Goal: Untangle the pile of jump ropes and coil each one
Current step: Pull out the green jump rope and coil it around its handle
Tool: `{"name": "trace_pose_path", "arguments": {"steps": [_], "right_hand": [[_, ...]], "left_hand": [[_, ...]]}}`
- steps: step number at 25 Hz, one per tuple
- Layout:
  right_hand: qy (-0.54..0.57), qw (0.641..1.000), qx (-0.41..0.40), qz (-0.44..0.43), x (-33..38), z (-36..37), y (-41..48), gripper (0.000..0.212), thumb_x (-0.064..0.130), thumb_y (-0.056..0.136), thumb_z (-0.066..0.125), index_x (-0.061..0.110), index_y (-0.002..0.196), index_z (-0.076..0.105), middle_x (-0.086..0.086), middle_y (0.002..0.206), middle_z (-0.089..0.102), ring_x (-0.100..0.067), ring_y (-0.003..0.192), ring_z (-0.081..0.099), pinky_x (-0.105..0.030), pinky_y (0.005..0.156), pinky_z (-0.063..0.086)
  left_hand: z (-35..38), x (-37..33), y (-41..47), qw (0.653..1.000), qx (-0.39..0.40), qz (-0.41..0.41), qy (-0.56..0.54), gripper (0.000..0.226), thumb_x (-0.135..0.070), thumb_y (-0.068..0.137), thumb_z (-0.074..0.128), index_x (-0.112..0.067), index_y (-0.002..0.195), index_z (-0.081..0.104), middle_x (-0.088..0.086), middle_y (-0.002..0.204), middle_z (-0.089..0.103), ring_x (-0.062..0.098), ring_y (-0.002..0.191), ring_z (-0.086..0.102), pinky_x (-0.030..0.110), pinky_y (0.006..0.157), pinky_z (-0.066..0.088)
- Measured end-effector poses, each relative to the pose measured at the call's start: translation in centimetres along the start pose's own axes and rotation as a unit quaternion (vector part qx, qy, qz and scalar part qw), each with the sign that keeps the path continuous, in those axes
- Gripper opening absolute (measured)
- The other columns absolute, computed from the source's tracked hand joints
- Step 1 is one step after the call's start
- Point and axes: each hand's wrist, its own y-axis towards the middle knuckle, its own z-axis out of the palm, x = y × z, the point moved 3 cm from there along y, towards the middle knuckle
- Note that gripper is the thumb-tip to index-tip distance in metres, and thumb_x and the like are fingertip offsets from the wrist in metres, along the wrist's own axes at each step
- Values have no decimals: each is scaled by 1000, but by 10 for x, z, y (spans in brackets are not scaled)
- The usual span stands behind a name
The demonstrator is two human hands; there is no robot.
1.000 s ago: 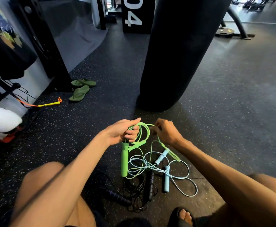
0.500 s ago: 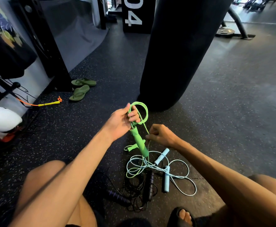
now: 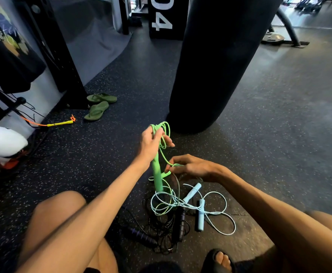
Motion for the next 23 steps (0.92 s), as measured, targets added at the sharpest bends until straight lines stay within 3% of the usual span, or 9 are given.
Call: {"name": "trace_pose_path", "arguments": {"steps": [2,4,7,11,13,15,18,21,23], "right_hand": [[26,999,7,-17,5,2,-3,21,18,100,55,1,108,63,-15,85,64,-21,73,63,-28,68,50],[54,998,4,-16,8,-1,-6,24,22,101,53,2,107,64,-19,86,65,-24,73,64,-30,69,51],[66,998,-8,3,7,-9,-8,40,43,100,51,5,104,66,-23,89,65,-31,78,61,-39,73,47],[96,995,-9,29,3,-24,-16,61,64,94,45,5,104,59,-18,82,63,-29,73,58,-31,67,43],[90,993,-63,30,-1,-33,-21,55,54,91,56,2,110,56,-15,80,60,-27,74,53,-33,66,40],[47,987,-154,25,-11,-47,-20,40,32,89,70,5,114,53,-10,80,58,-18,68,52,-26,58,41],[-92,955,-282,14,-26,-74,-18,31,16,86,74,5,108,56,-7,89,66,-11,71,58,-17,55,43],[-193,920,-342,-3,-32,-86,-18,13,20,92,67,10,86,62,-1,75,64,-13,66,56,-21,57,40],[-224,900,-374,-2,-26,-84,-20,26,24,98,58,18,73,57,5,64,55,-9,57,49,-18,50,36]], "left_hand": [[5,1,-2,990,49,44,129,16,-13,102,43,-5,88,48,9,69,71,14,60,68,22,65,50],[9,4,-5,962,94,77,245,18,-14,100,47,-9,83,47,10,71,71,6,60,61,23,65,43],[7,13,-8,921,161,65,348,22,-19,99,50,-11,78,46,11,74,65,17,62,58,37,62,44],[-3,15,-9,867,215,21,449,27,-26,99,49,-12,77,44,2,72,51,22,68,50,35,62,34],[-9,14,-8,859,204,15,470,29,-27,99,47,-12,75,44,1,70,49,22,69,48,34,63,31],[-20,17,-4,845,194,8,498,33,-27,99,45,-13,69,41,5,73,50,28,72,49,35,65,31],[-40,23,1,827,189,-36,528,42,-35,99,44,-13,63,44,7,68,53,31,71,55,38,66,35],[-44,20,0,851,220,-95,468,56,-49,99,41,-16,56,51,0,52,50,16,49,48,31,58,38],[-38,15,-4,877,258,-133,383,60,-55,98,40,-15,54,52,-2,43,44,13,39,39,26,50,35]]}}
